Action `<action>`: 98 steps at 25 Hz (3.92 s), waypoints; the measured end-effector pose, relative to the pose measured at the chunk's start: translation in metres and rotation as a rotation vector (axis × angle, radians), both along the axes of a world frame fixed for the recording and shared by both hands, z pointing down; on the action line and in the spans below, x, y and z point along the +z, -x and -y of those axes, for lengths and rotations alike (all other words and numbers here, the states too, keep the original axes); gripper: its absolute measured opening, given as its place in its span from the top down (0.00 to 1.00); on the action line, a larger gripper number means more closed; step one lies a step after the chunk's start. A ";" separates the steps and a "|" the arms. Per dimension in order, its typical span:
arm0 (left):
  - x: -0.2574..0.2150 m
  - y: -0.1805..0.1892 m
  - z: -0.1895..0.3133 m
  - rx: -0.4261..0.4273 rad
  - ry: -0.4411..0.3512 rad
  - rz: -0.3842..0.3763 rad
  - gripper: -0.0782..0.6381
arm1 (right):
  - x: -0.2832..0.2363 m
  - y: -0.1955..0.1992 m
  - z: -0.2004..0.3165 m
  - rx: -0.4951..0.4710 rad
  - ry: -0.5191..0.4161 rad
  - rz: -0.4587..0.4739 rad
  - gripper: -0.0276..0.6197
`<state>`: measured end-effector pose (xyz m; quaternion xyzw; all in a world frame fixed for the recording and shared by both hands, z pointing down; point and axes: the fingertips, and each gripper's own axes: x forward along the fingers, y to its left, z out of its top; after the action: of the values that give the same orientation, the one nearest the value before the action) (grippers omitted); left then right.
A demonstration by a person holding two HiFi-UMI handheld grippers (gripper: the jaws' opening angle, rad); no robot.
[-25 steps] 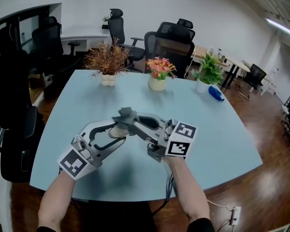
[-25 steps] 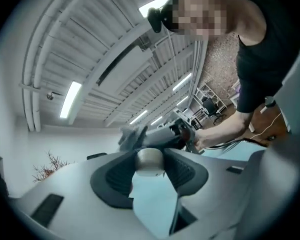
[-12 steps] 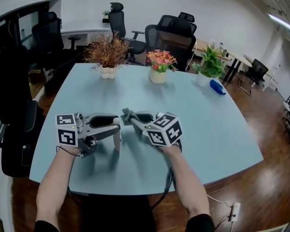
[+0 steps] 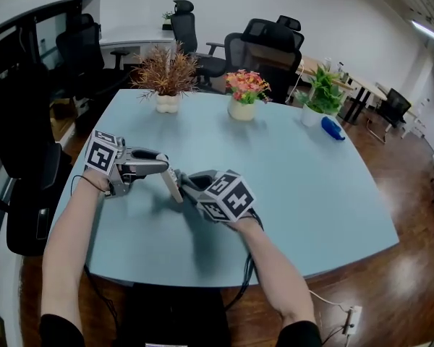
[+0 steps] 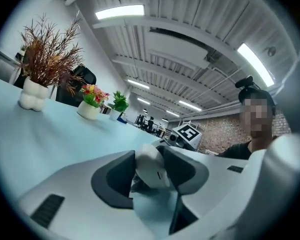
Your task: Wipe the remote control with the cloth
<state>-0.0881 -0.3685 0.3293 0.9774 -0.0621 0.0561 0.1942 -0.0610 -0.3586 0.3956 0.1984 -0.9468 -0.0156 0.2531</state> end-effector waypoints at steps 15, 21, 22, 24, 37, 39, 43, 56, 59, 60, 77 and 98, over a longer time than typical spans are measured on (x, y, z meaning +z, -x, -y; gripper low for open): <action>0.068 0.028 0.006 -0.005 -0.249 0.591 0.55 | 0.006 0.004 -0.004 -0.027 0.000 -0.036 0.92; 0.059 0.030 0.031 -0.283 -0.339 0.648 0.55 | 0.003 0.011 -0.021 -0.086 0.039 -0.020 0.91; 0.056 0.033 0.034 -0.331 -0.344 0.657 0.55 | -0.001 0.008 -0.019 -0.069 0.042 -0.001 0.91; 0.048 0.039 0.032 -0.412 -0.323 0.642 0.55 | -0.011 -0.004 -0.006 -0.002 0.019 0.029 0.91; 0.089 0.003 -0.031 -0.489 -0.118 0.734 0.45 | -0.049 -0.023 0.003 0.093 -0.047 0.191 0.91; 0.087 -0.003 -0.031 -0.453 -0.172 0.744 0.63 | -0.052 -0.024 0.005 0.097 -0.051 0.215 0.91; 0.072 -0.003 -0.022 -0.536 -0.381 0.817 0.64 | -0.069 -0.014 0.000 0.094 -0.087 0.293 0.91; 0.040 -0.020 -0.012 -0.670 -0.807 0.807 0.64 | -0.073 -0.012 0.028 0.235 -0.326 0.191 0.92; 0.040 -0.019 -0.014 -0.680 -0.868 0.843 0.64 | -0.089 -0.013 0.022 0.220 -0.352 0.256 0.92; 0.039 -0.020 -0.015 -0.682 -0.887 0.850 0.64 | -0.093 -0.003 0.009 0.153 -0.367 0.270 0.92; 0.002 -0.026 -0.037 -0.749 -0.946 0.658 0.65 | -0.113 -0.012 -0.003 0.125 -0.486 0.270 0.92; -0.035 -0.009 -0.045 -0.357 0.171 -0.513 0.65 | -0.137 0.005 -0.055 -0.052 -0.694 0.307 0.92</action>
<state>-0.0787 -0.3236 0.2948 0.9135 -0.1769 -0.2218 0.2915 -0.0658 -0.3037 0.2582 0.2481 -0.9167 -0.3120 0.0256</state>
